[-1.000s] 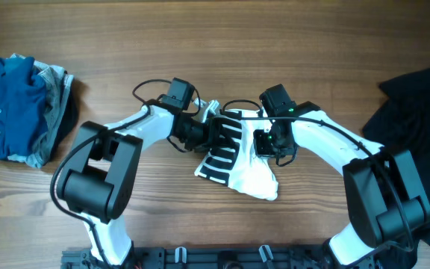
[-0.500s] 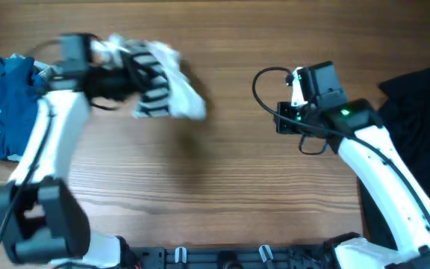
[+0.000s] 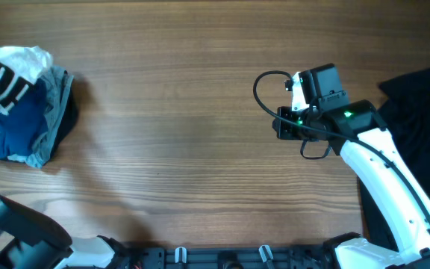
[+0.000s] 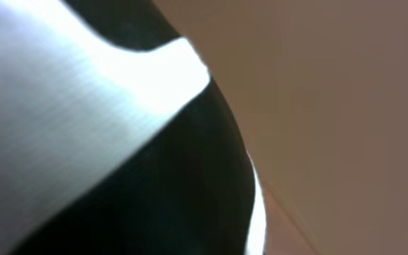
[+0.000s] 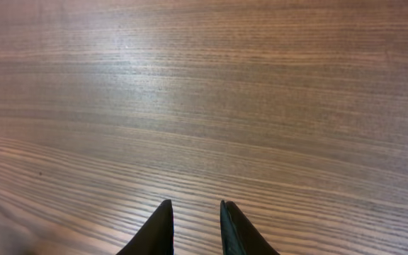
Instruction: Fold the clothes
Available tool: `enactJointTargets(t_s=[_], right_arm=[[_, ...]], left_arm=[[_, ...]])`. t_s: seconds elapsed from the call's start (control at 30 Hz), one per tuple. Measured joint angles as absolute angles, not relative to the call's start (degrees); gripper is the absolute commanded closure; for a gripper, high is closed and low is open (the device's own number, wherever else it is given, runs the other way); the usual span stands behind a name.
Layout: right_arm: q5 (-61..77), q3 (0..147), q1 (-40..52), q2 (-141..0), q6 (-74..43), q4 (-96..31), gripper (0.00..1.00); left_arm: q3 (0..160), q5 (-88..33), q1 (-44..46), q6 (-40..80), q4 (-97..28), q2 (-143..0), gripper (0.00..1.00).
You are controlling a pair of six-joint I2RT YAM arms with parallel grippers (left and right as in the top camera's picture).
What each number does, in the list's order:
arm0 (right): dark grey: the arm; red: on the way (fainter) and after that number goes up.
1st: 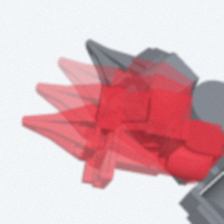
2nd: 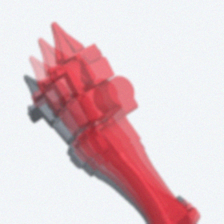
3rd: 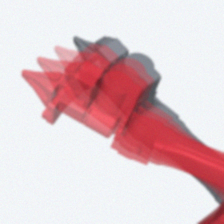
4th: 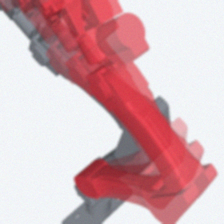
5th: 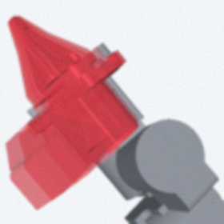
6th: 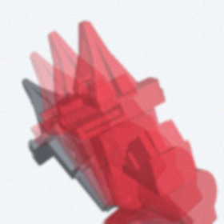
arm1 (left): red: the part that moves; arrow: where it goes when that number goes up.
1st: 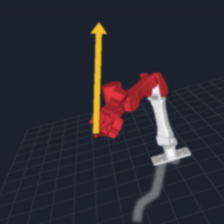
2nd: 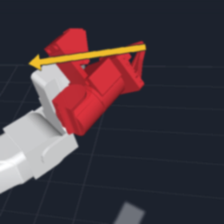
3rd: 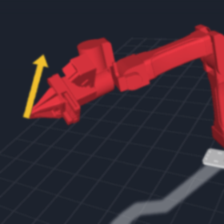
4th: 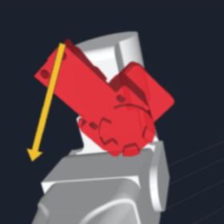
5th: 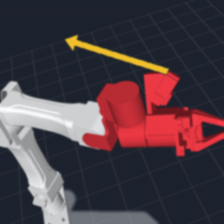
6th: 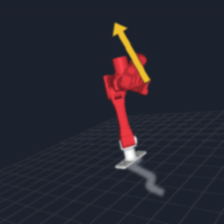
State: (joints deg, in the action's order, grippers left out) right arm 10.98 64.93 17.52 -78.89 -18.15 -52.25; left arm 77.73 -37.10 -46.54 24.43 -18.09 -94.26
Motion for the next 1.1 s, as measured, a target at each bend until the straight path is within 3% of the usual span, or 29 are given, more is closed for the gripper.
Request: enactJointTargets(t_s=[0.03,0.1,0.17,0.2,0.27,0.3,0.33,0.4,0.47,0.5,0.57,0.6,0.77,0.87,0.97,1.07,1.1], right_arm=[[11.1,64.9,17.5,-78.9,-18.2,-52.7,0.78],[11.1,64.9,17.5,-78.9,-18.2,-52.7,0.78],[11.2,64.9,17.5,-78.9,-18.2,-52.5,0.78],[11.2,64.9,17.5,-78.9,-18.2,-52.6,0.78],[11.2,64.9,17.5,-78.9,-18.2,-52.4,0.77],[11.2,64.9,17.5,-78.9,-18.2,-52.2,0.77],[11.2,64.9,17.5,-78.9,-18.2,-51.9,0.77],[11.2,64.9,17.5,-78.9,-18.1,-51.1,0.77],[11.2,64.9,17.5,-78.9,-18.1,-50.8,0.77],[11.4,64.9,17.5,-78.9,-17.8,-50.8,0.76],[11.4,64.9,17.5,-78.9,-17.7,-50.5,0.73],[11.5,64.9,17.5,-78.9,-17.5,-50.1,0.72],[11.6,64.9,17.5,-78.9,-17.5,-47.6,0.72],[11.6,64.9,17.5,-78.9,-17.5,-47.2,0.73],[11.6,64.9,17.5,-78.9,-17.5,-47.0,0.77],[11.6,64.9,17.5,-78.4,-17.0,-44.5,0.76],[11.6,65.1,17.5,-77.4,-16.4,-43.7,0.76]], left_arm=[[77.8,-36.5,-47.6,23.0,-20.2,-94.7,0.84],[77.9,-35.1,-50.1,21.1,-26.3,-95.2,0.62],[77.9,-34.1,-52.4,19.9,-31.1,-95.4,0.54],[77.9,-33.9,-52.9,19.8,-32.9,-95.4,0.42],[77.9,-33.0,-54.3,19.4,-39.3,-95.4,0.38],[78.0,-32.7,-54.7,19.4,-41.4,-95.4,0.23],[78.0,-32.5,-55.0,19.3,-45.3,-95.4,0.22],[78.1,-32.4,-55.1,19.1,-51.9,-95.4,0.23],[78.1,-32.6,-55.1,19.1,-57.9,-95.4,0.31],[78.1,-33.1,-55.1,18.8,-59.4,-95.1,0.43],[78.1,-33.9,-55.1,18.2,-59.4,-92.9,0.94],[78.0,-34.2,-55.1,18.1,-57.3,-90.1,0.96],[78.7,-31.9,-54.2,17.6,-41.8,-81.8,0.96],[78.8,-26.3,-51.1,17.6,-40.6,-91.8,0.95],[78.5,-25.4,-49.6,17.6,-40.0,-104.3,0.76],[78.8,-27.1,-47.9,14.1,-42.2,-105.0,0.62],[80.4,-27.3,-46.4,11.7,-46.2,-103.8,0.53]])
